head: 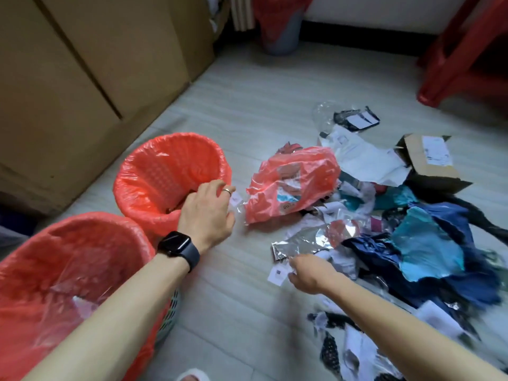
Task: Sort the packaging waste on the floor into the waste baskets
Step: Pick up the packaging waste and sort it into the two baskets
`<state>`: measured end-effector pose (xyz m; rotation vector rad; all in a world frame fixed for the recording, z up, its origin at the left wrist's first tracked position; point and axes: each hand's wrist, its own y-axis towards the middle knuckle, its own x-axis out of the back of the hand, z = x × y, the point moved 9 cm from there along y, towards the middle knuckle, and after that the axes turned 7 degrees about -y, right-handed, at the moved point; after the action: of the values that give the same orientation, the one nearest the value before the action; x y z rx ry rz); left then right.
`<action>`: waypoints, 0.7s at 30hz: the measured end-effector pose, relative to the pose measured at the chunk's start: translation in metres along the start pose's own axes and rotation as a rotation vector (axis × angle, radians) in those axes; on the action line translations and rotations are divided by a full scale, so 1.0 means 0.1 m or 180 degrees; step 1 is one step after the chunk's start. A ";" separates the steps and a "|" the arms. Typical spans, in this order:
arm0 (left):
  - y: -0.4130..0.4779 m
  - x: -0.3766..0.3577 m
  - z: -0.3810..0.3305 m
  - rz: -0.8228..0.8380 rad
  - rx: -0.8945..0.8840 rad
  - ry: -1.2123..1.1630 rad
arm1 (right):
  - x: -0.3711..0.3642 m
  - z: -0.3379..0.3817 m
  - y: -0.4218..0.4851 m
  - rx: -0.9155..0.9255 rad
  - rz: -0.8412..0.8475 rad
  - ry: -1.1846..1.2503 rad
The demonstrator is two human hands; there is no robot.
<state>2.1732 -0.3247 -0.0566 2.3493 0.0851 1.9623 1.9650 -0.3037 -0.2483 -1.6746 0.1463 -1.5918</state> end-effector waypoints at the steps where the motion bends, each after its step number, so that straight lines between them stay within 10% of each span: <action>1: -0.03 -0.07 -0.22 0.0073 -0.0167 -0.0167 | -0.04 -0.08 -0.09 -0.0010 0.0005 0.0146; 10: -0.44 -1.94 -0.79 0.2326 0.0273 -0.0540 | -0.14 -0.90 -0.46 -0.0633 -0.0810 0.0676; 16: -0.62 -2.62 -0.46 0.2609 0.0882 -0.0564 | 0.17 -0.85 -0.06 -0.0383 -0.1562 -0.0228; 21: -0.66 -2.69 -0.29 0.2384 0.0846 -0.0506 | -0.13 -0.83 0.50 -0.0635 -0.0602 -0.0403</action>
<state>2.0968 -0.2831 -0.3216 3.0080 -0.6805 2.1115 1.9107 -0.3679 -0.2980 -1.9884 0.0861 -1.6467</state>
